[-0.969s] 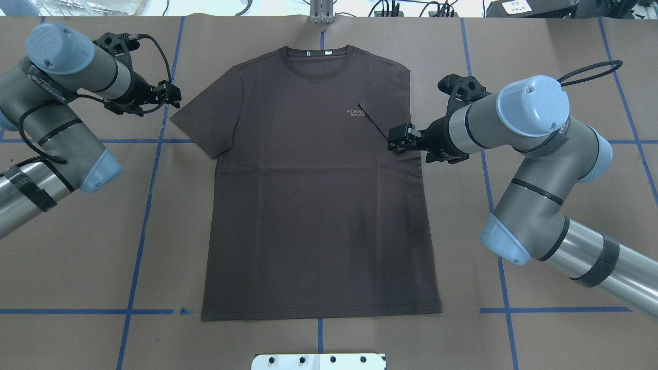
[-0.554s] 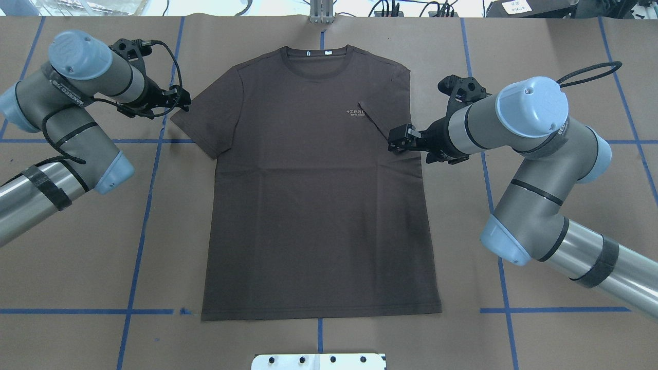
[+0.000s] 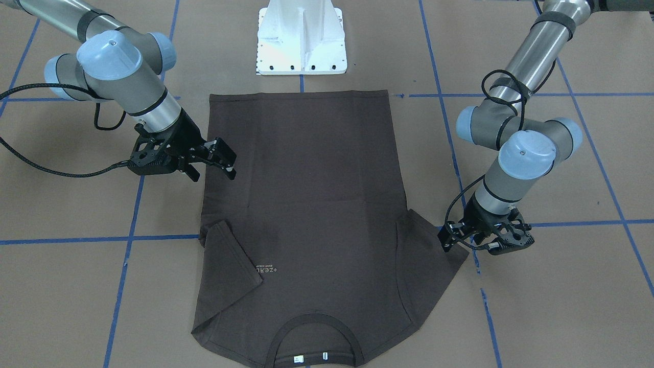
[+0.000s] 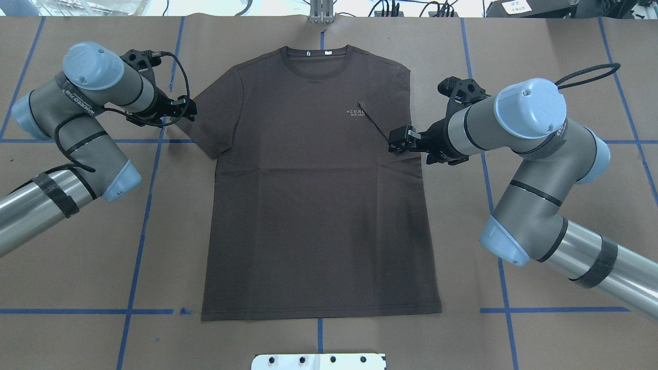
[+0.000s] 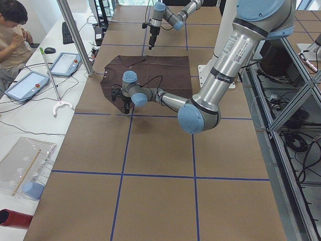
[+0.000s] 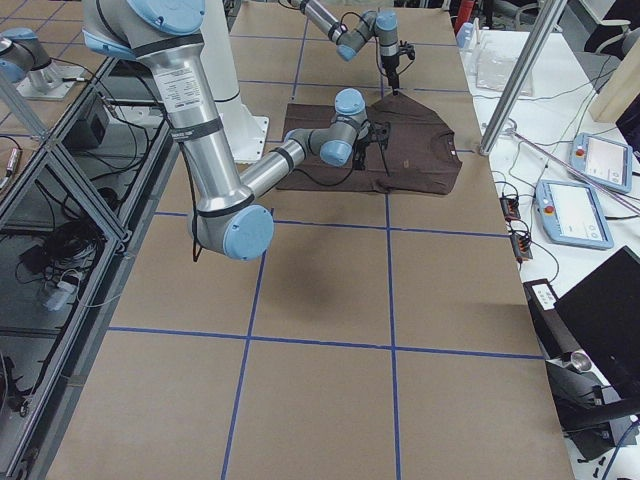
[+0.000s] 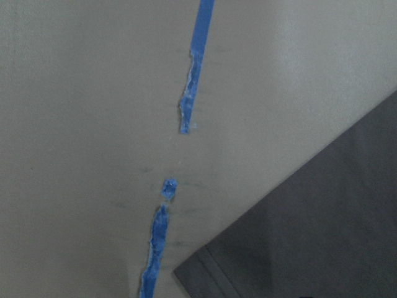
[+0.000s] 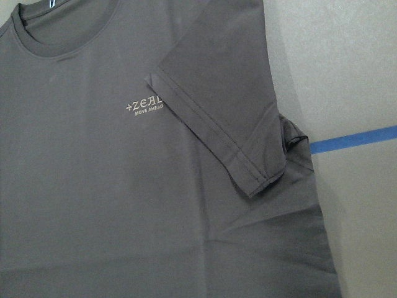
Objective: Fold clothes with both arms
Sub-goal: 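Move the left gripper to the sleeve nearest it and grasp it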
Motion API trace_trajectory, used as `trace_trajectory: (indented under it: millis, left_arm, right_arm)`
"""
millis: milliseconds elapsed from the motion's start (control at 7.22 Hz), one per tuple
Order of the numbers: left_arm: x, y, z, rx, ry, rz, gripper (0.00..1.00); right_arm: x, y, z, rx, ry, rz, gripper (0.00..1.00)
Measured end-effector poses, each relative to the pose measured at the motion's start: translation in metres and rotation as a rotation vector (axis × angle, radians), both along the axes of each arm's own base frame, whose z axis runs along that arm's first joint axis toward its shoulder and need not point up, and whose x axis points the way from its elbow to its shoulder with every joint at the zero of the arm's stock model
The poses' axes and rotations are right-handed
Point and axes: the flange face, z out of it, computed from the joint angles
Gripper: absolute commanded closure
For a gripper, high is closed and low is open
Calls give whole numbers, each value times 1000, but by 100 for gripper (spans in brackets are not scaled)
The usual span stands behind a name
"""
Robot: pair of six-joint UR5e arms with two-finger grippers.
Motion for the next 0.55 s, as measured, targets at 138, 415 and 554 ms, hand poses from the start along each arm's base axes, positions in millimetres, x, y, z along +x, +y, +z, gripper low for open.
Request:
trace_trajectory:
  millis: [138, 415, 554]
  left_arm:
    - [1, -2, 0, 8, -11, -14, 38]
    - [3, -3, 2, 18, -25, -27, 43]
    - [4, -3, 3, 18, -27, -27, 43]
  right_arm:
    - [0, 0, 0, 0, 1, 1, 0]
    - [-1, 0, 0, 1, 1, 0, 0]
    - [-1, 1, -1, 1, 0, 0, 0]
